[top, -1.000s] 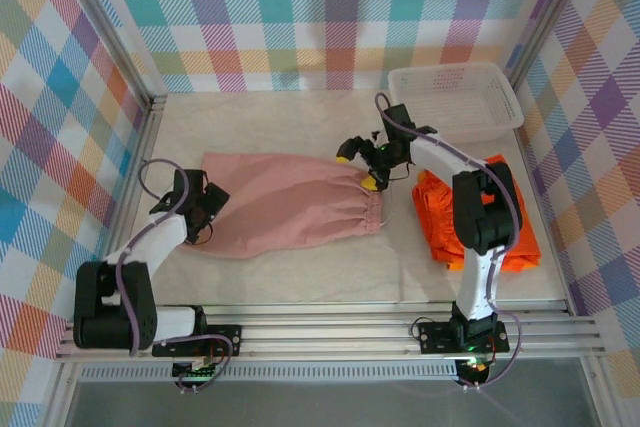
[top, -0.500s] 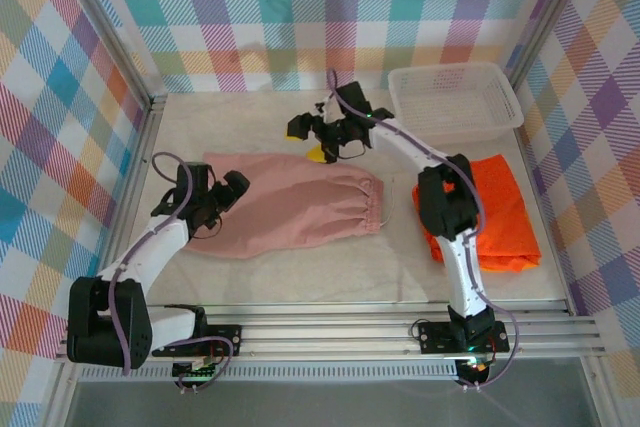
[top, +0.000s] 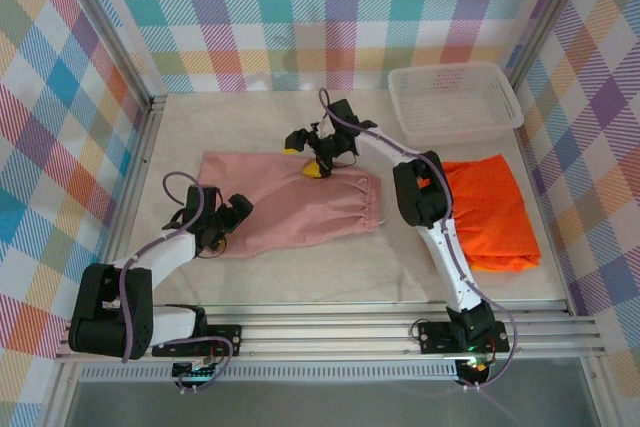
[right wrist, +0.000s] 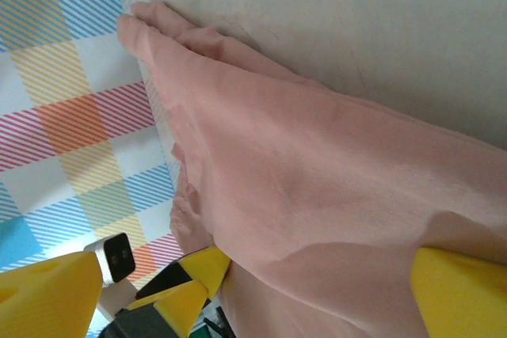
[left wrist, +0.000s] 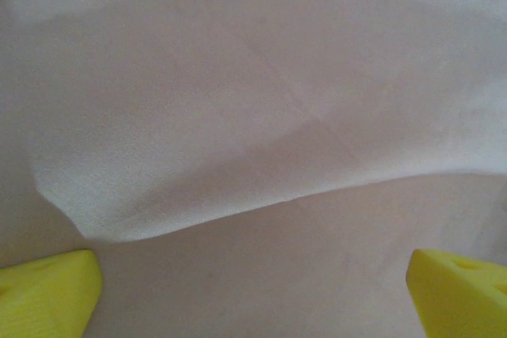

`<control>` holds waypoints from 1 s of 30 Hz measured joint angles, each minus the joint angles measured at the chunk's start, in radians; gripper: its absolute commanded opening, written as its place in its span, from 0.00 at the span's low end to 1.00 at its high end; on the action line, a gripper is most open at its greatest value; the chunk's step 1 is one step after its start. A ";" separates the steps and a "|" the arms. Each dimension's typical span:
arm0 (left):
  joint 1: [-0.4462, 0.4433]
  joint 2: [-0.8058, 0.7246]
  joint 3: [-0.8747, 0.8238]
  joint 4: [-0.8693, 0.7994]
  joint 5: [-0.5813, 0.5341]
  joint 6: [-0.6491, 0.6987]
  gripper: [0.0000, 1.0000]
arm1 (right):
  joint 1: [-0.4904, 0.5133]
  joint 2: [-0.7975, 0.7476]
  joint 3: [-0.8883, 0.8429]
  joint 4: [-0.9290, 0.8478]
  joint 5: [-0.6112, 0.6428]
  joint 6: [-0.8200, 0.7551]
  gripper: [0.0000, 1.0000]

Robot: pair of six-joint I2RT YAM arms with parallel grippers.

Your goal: Fold and stack the shorts

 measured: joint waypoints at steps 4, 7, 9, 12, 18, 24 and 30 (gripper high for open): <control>-0.002 -0.004 -0.027 0.066 -0.011 0.000 1.00 | -0.010 0.014 0.015 0.018 -0.007 0.020 1.00; -0.003 -0.016 -0.048 0.099 -0.015 -0.001 1.00 | -0.013 0.018 0.019 0.026 -0.007 0.025 0.99; -0.004 -0.026 -0.060 0.112 -0.017 -0.003 1.00 | -0.014 0.020 0.023 0.027 -0.006 0.025 0.99; -0.004 -0.035 -0.064 0.111 -0.014 -0.003 1.00 | -0.014 0.021 0.029 0.024 -0.002 0.024 0.99; -0.004 -0.130 -0.025 -0.055 0.003 -0.002 1.00 | -0.013 -0.095 -0.072 -0.010 0.085 -0.051 0.99; -0.004 -0.253 0.126 -0.161 0.040 0.025 1.00 | -0.019 -0.568 -0.404 -0.070 0.339 -0.226 1.00; -0.024 -0.218 0.156 -0.159 0.088 0.035 1.00 | -0.111 -0.875 -0.642 -0.130 0.521 -0.318 0.99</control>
